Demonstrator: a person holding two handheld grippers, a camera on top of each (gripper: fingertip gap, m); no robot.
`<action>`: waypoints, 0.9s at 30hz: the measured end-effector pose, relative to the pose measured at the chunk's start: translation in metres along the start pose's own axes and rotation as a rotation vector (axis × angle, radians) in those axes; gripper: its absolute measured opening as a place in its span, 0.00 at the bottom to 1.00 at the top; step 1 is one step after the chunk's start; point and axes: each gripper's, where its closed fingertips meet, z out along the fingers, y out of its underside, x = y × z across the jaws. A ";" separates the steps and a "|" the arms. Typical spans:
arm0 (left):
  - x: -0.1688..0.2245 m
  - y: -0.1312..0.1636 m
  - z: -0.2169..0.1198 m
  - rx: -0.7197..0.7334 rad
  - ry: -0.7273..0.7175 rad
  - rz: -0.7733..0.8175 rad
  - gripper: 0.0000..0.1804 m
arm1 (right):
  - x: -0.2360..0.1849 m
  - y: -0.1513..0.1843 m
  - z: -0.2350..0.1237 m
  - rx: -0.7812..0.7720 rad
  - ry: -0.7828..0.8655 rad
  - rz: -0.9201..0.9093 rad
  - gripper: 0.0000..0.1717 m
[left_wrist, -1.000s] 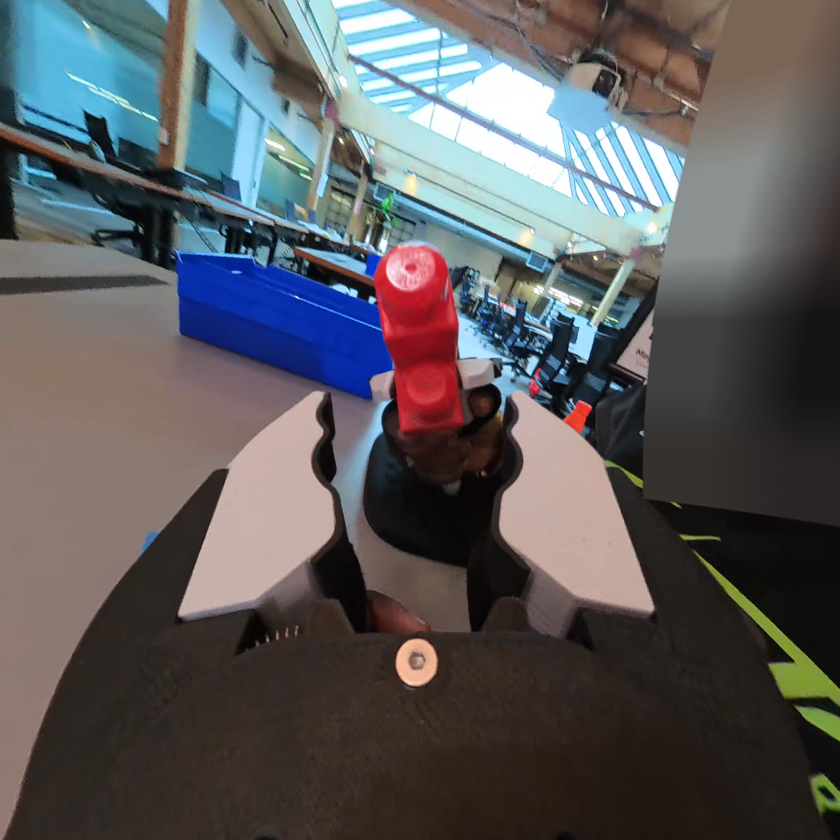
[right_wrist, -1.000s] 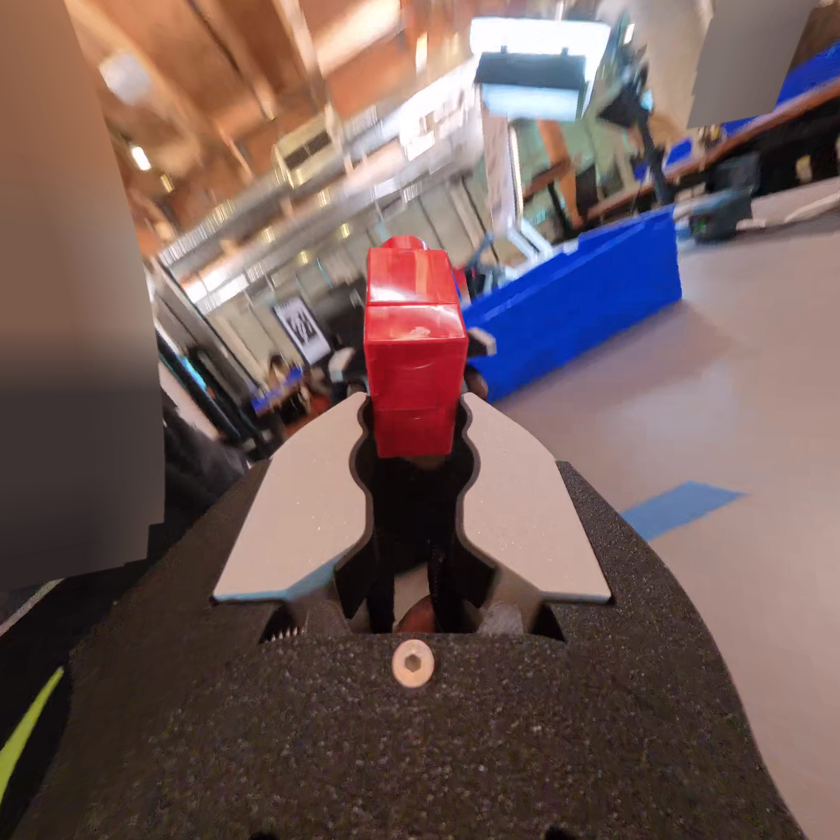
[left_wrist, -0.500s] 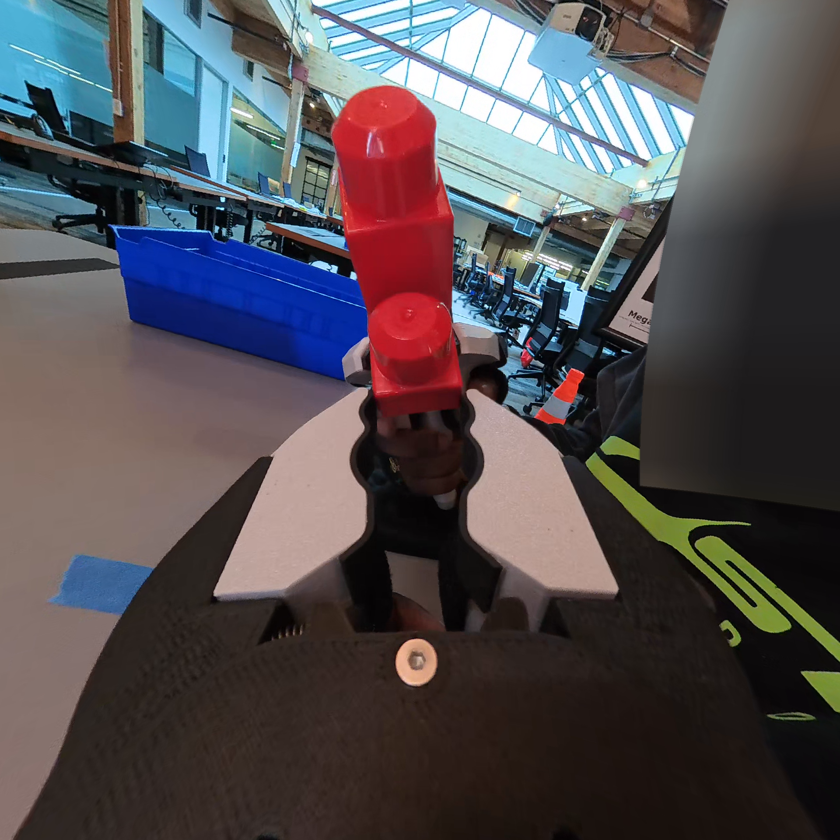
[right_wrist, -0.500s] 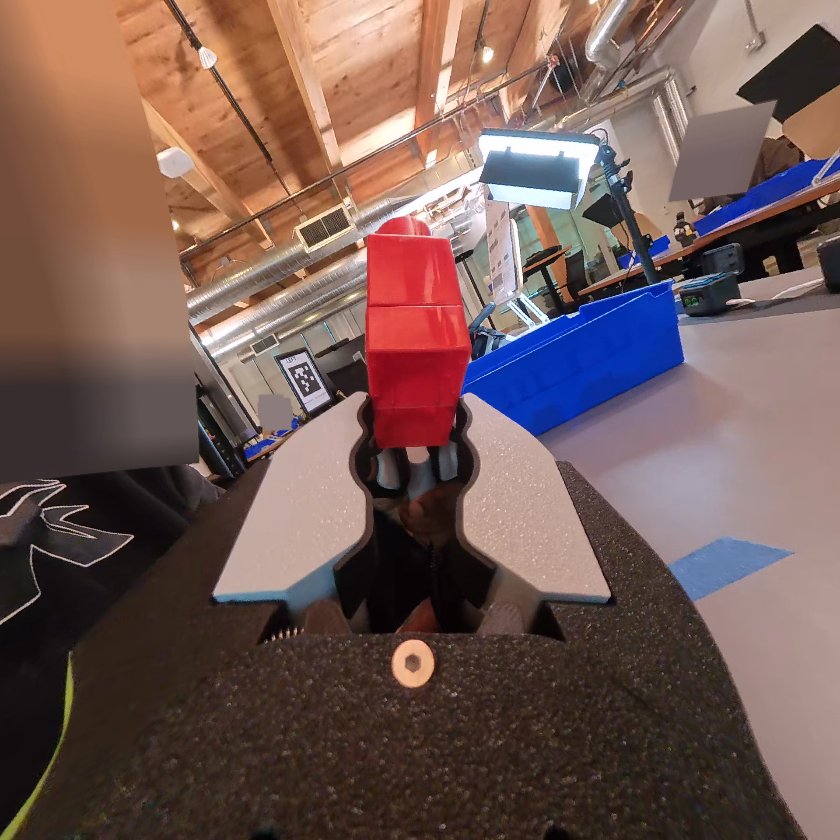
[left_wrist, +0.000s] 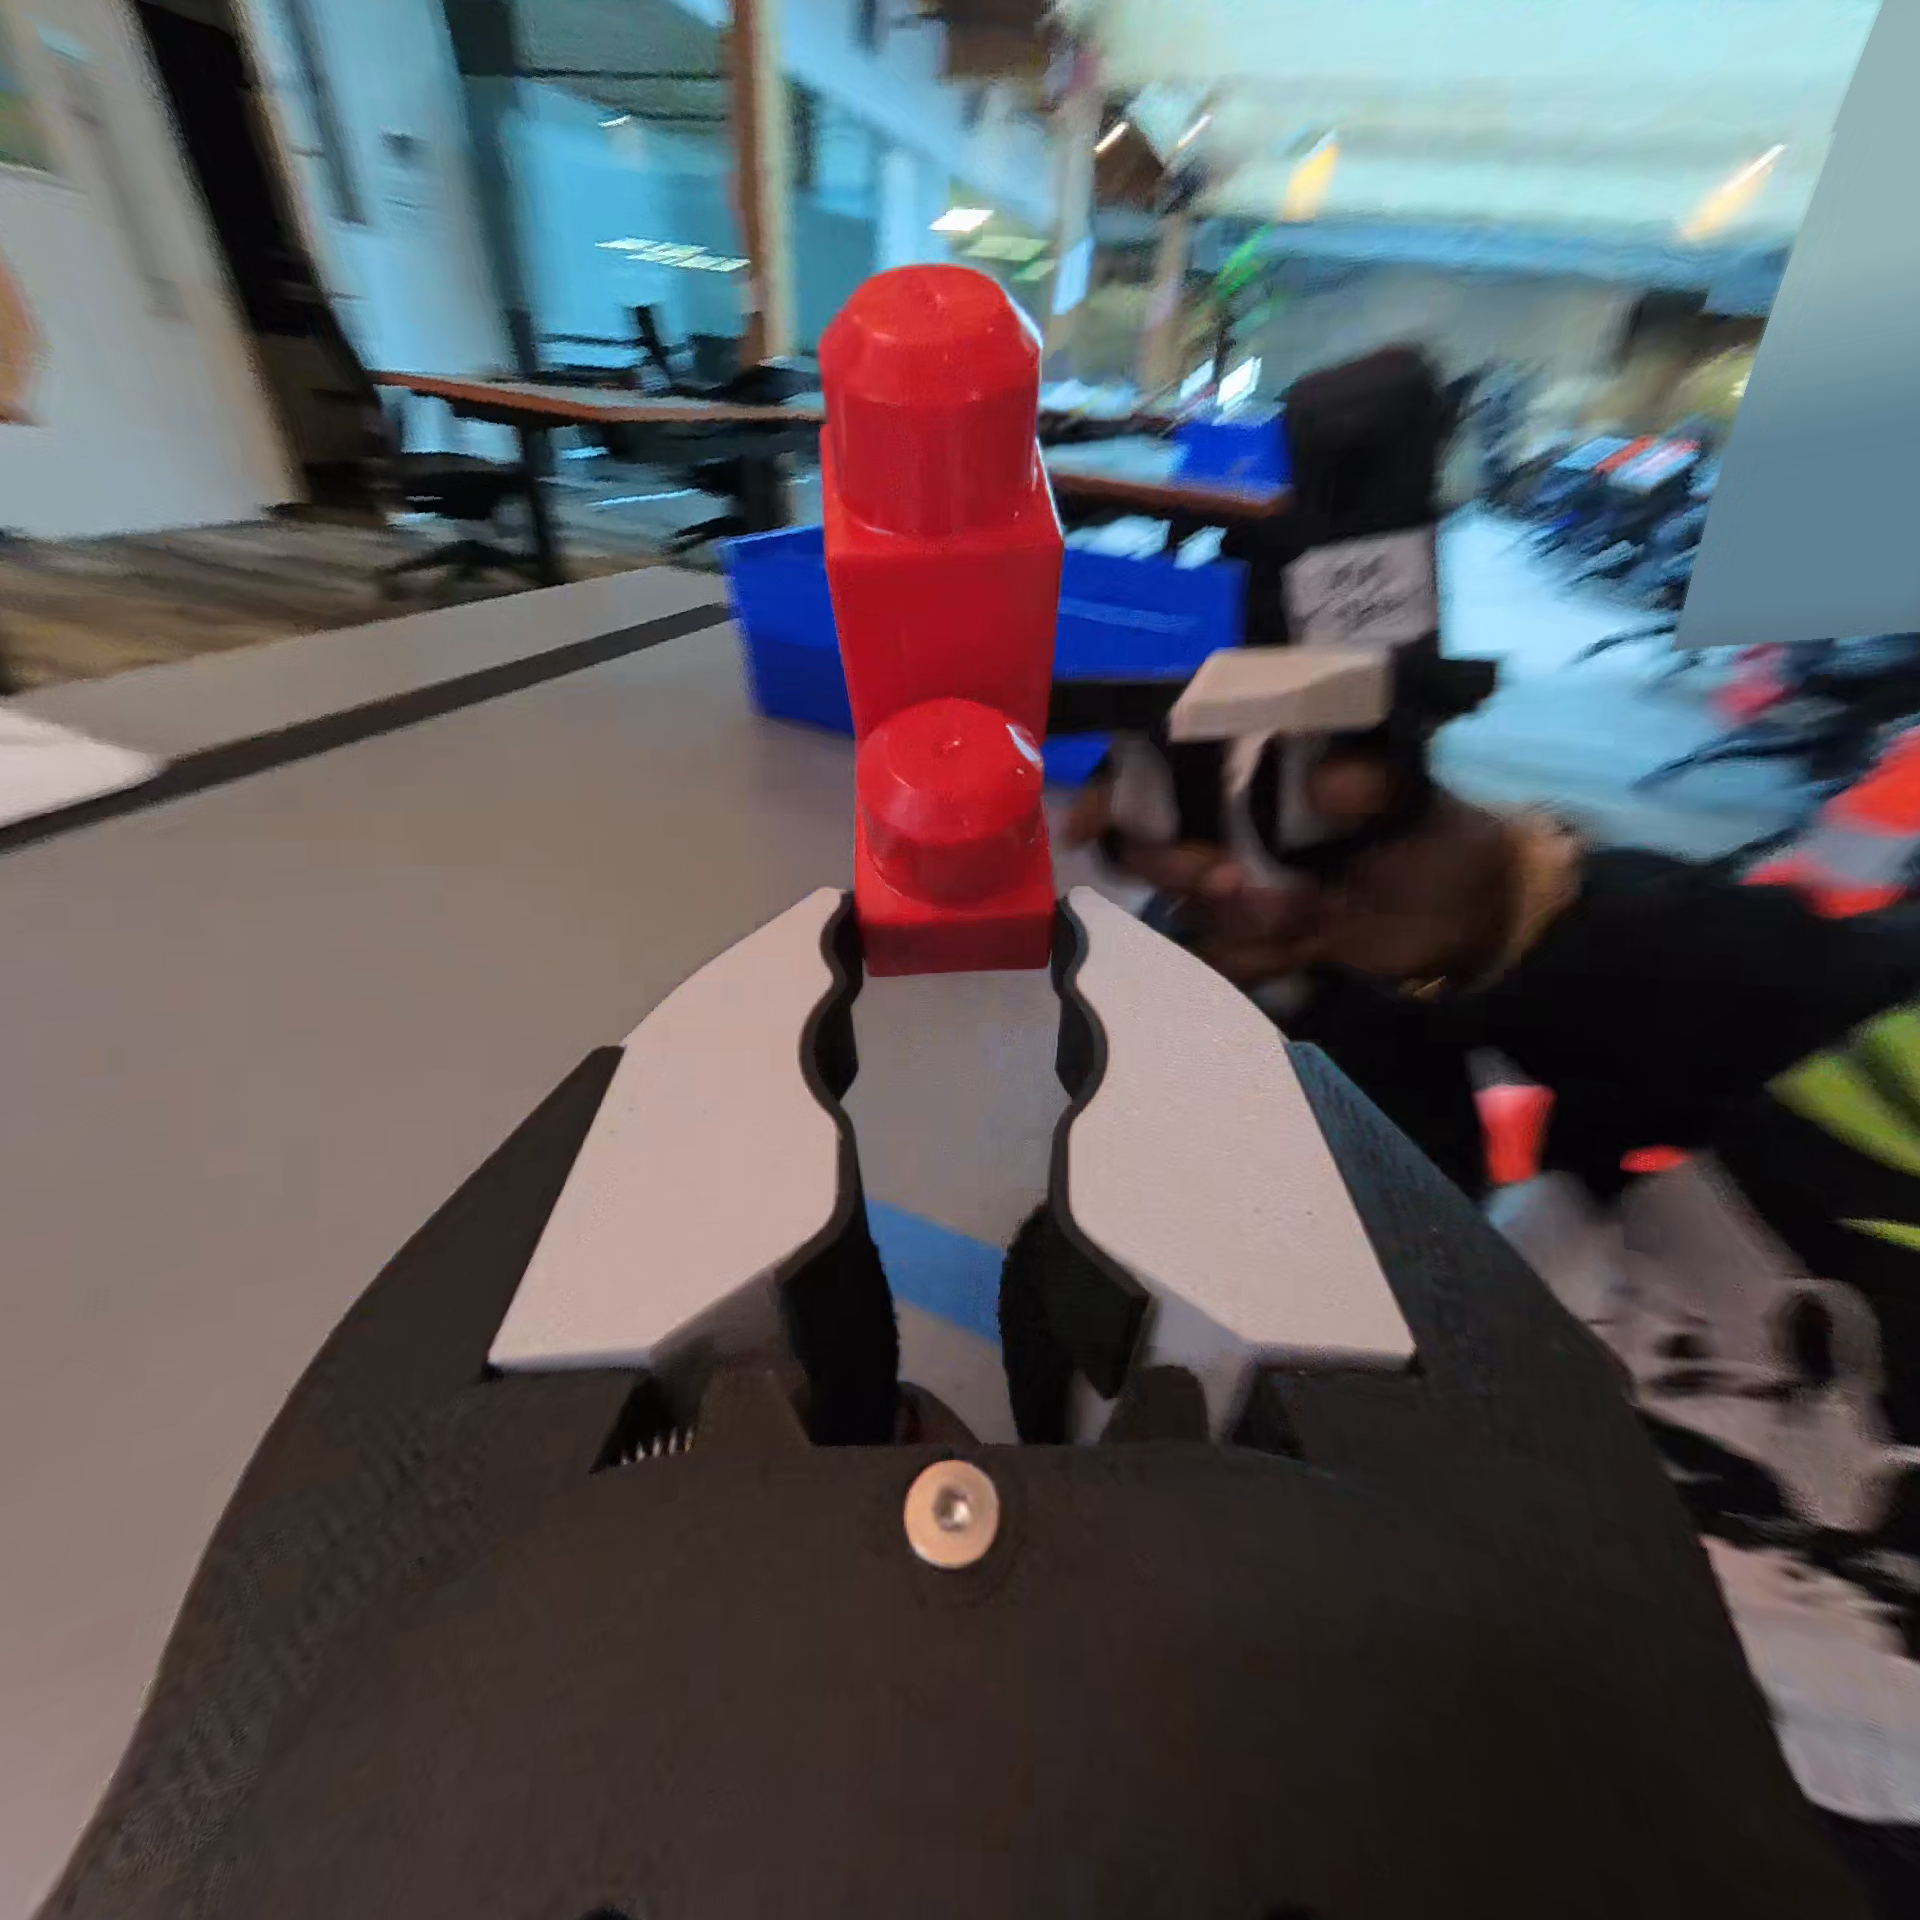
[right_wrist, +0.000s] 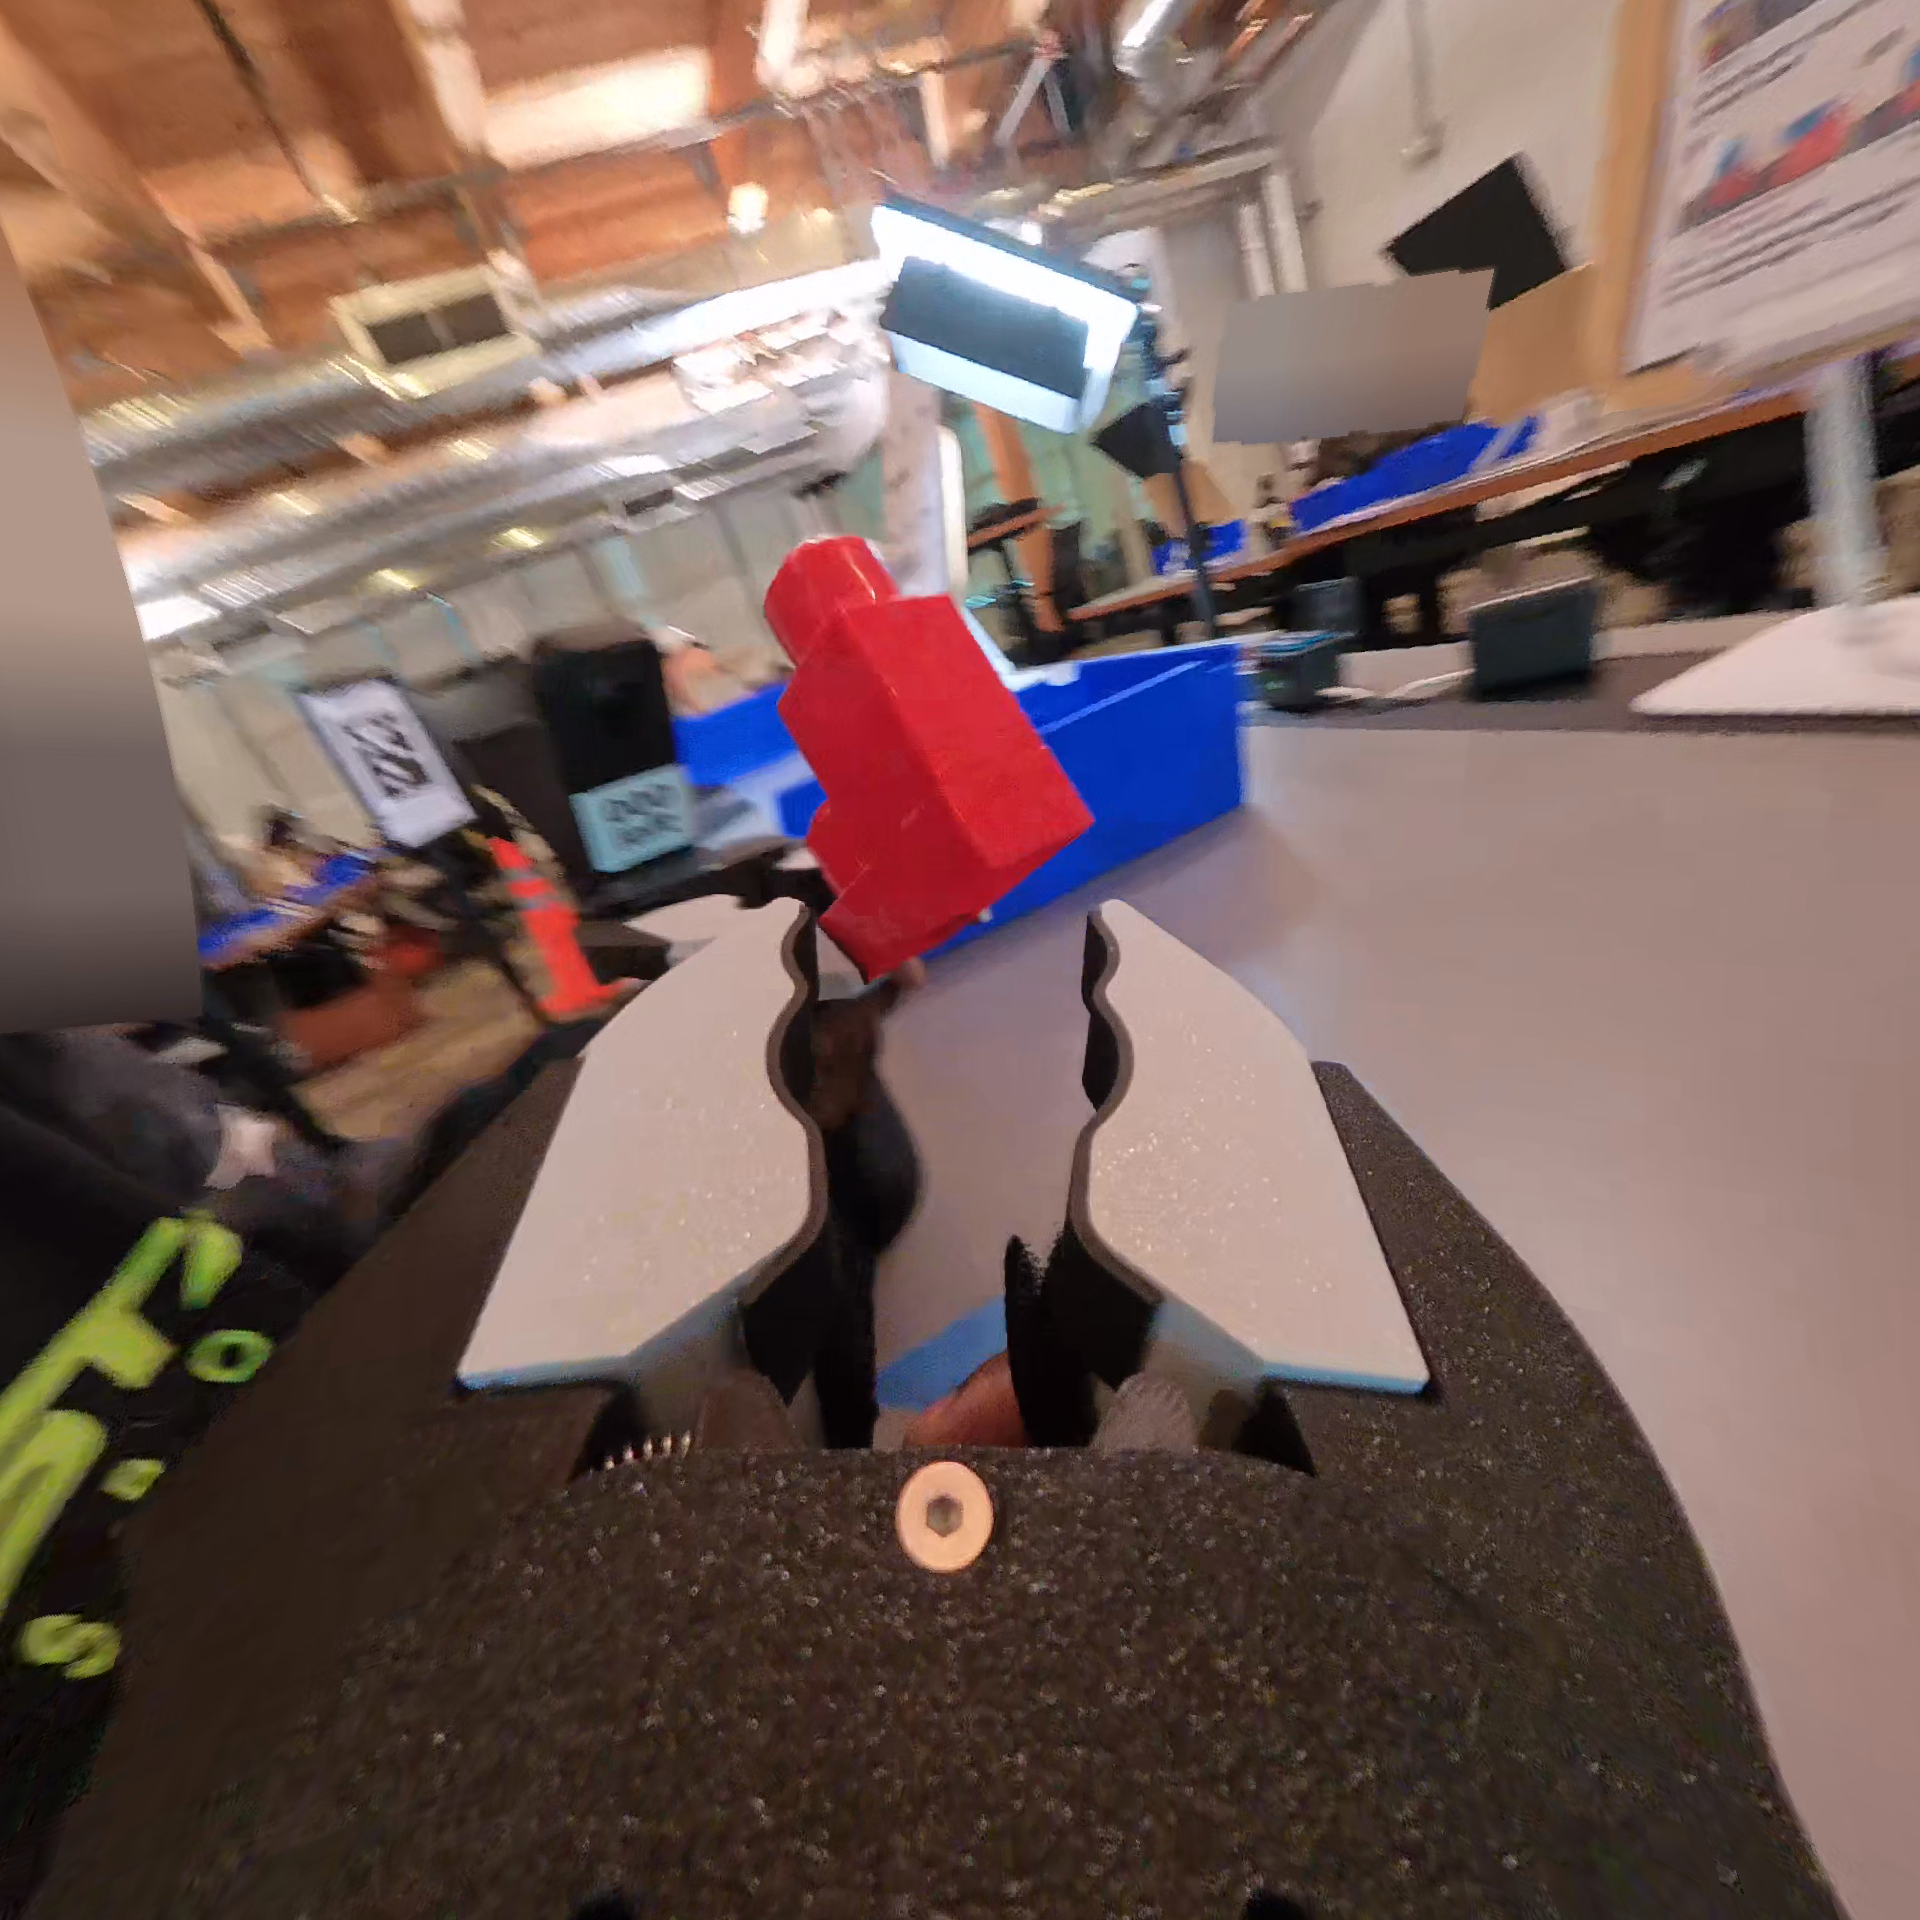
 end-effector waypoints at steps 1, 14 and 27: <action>-0.007 0.005 0.001 -0.049 -0.078 0.067 0.20 | 0.006 -0.004 -0.004 -0.028 0.058 -0.081 0.29; -0.022 0.029 0.005 -0.283 -0.332 0.369 0.20 | 0.011 -0.011 0.027 -0.313 0.300 -0.588 0.24; -0.027 0.015 -0.002 -0.267 -0.476 0.539 0.20 | 0.008 -0.016 0.031 -0.174 0.389 -0.580 0.18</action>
